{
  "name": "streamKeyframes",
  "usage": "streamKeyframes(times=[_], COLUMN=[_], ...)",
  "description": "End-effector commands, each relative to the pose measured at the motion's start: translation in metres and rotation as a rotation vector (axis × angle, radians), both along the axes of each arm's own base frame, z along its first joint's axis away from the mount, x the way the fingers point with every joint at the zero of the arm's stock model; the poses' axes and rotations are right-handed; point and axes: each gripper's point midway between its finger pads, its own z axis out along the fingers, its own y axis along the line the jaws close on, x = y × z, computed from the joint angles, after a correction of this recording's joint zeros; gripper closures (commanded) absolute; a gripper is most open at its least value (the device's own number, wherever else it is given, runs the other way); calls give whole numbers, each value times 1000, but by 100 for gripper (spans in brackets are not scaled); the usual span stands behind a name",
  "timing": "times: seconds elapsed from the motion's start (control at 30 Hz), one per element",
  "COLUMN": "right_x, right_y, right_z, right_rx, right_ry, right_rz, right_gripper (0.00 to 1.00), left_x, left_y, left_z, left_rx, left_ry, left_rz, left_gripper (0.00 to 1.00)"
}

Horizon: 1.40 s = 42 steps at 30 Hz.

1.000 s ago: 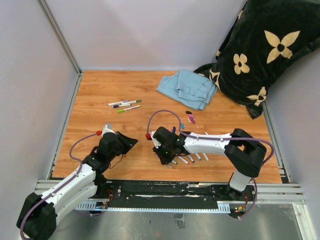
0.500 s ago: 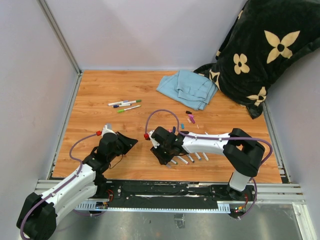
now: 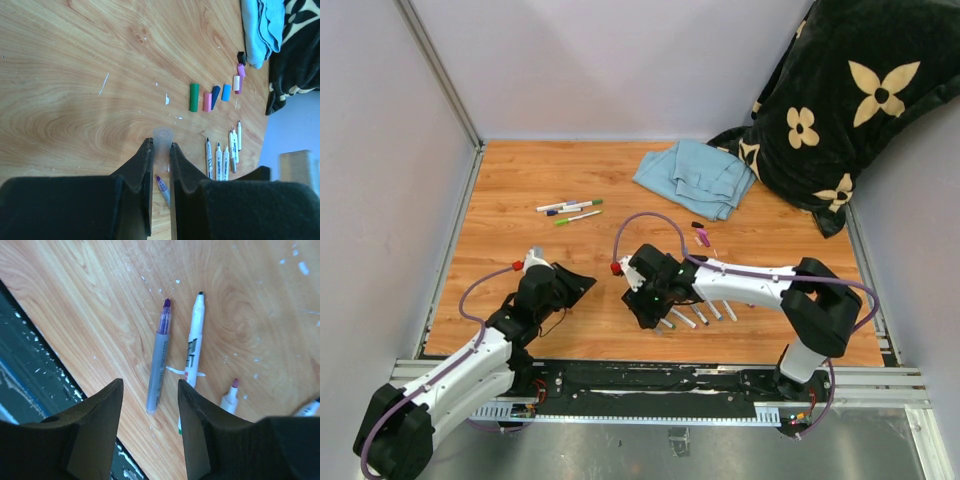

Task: Open the pen caps
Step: Place the pen at the center of the board, then place the pen cap at the center of the board.

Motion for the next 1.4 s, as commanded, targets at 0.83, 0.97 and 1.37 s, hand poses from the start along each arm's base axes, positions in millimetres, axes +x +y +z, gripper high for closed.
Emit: streamKeyframes(times=[0.83,0.97,1.37], right_x=[54,56,60], right_y=[-75,-77,-81], right_z=[146,147,150], right_rx=[521,523,532], right_ry=[-31,-34,-42], right_rz=[224,214,201], right_gripper=[39,39,38], left_x=[25,29,31], left_y=[-53,-53,-50], left_z=[-34,-35,-50], left_rx=[311,340,382], left_ry=[161,156,186], left_rz=[-94,-90,-86], left_gripper=[99,95,82])
